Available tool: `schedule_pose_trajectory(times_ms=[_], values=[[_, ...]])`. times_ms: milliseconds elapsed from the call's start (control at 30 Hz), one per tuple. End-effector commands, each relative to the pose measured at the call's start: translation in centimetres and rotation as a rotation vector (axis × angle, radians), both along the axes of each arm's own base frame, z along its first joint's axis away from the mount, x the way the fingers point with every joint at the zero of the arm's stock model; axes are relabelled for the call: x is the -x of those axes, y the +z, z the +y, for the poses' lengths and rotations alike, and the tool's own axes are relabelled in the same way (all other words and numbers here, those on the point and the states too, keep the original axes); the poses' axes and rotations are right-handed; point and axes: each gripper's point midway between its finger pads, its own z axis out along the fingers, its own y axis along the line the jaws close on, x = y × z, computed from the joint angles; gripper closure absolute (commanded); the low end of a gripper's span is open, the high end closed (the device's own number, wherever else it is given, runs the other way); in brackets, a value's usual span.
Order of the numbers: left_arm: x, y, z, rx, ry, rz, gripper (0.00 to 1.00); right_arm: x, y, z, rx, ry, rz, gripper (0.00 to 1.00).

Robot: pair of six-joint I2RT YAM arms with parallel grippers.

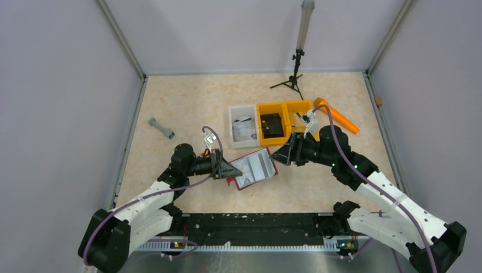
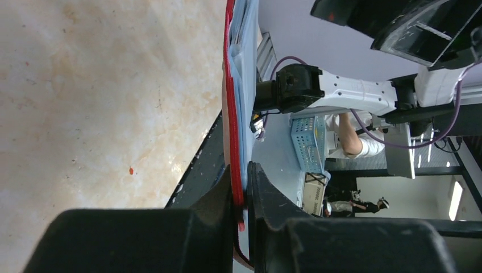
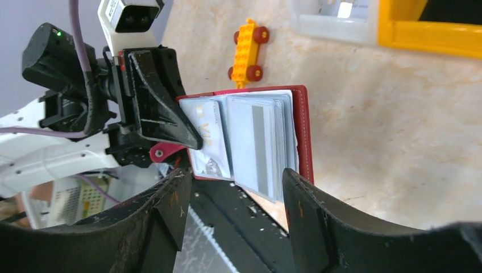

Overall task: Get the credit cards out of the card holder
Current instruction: Remove the credit card from the card holder.

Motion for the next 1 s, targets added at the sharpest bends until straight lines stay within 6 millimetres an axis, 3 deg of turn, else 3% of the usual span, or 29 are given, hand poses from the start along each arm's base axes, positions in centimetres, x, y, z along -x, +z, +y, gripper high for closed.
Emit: schedule_pose_trajectory(times_ms=[0, 100, 267, 467, 700, 967], values=[[-1.2, 1.4, -0.2, 0.001, 0.020, -0.072, 0.95, -0.7, 0.9, -1.8, 0.111, -0.030, -0.106, 0.39], [-1.1, 1.4, -0.3, 0.008, 0.017, -0.059, 0.96, -0.4, 1.2, -1.4, 0.107, -0.001, -0.127, 0.40], [-0.8, 2.6, -0.6, 0.065, -0.019, -0.079, 0.96, 2.3, 1.4, 2.9, -0.021, 0.215, -0.097, 0.51], [-0.6, 3.6, -1.0, 0.098, -0.044, -0.100, 0.95, 3.4, 1.2, 6.0, -0.099, 0.318, -0.063, 0.52], [0.4, 5.8, -1.3, 0.167, -0.095, -0.165, 0.94, 3.3, 0.1, 7.1, -0.111, 0.335, -0.019, 0.55], [1.9, 8.3, -1.7, 0.255, -0.160, -0.231, 0.94, 3.8, 0.8, 8.0, -0.187, 0.375, 0.000, 0.61]])
